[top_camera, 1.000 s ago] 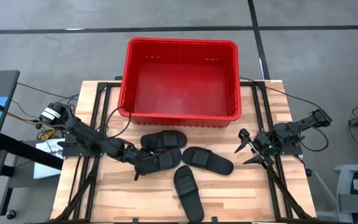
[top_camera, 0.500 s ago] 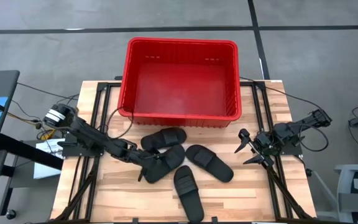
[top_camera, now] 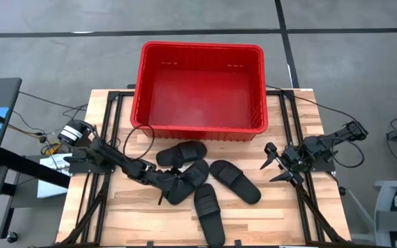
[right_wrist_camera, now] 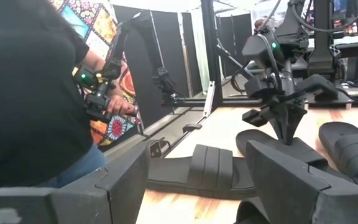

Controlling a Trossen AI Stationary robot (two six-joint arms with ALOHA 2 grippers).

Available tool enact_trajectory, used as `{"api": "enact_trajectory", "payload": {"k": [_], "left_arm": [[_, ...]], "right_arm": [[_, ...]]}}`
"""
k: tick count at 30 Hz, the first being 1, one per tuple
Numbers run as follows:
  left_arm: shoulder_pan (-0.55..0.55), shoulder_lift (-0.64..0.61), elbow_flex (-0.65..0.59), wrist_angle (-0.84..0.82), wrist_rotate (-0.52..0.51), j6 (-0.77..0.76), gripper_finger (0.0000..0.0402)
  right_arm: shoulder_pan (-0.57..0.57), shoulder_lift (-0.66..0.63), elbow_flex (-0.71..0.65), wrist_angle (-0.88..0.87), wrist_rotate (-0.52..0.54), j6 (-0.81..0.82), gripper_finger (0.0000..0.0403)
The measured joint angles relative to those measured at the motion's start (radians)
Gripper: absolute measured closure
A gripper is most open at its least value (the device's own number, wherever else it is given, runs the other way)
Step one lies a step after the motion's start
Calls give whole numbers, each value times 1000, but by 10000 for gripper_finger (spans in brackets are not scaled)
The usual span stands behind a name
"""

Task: Pick and place slides into bin
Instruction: Put the slipper into the organizer bin

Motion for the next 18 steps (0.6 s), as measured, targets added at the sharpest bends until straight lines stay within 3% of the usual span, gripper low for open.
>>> {"api": "enact_trajectory", "payload": {"k": [10,18], "left_arm": [[-57,-11,25,-57,-80,-76,401],[-99,-10,118,-239,-112,-114,401]], "right_arm": [[0,0,0,0,0,0,143],[0,0,0,0,0,0,143]]}}
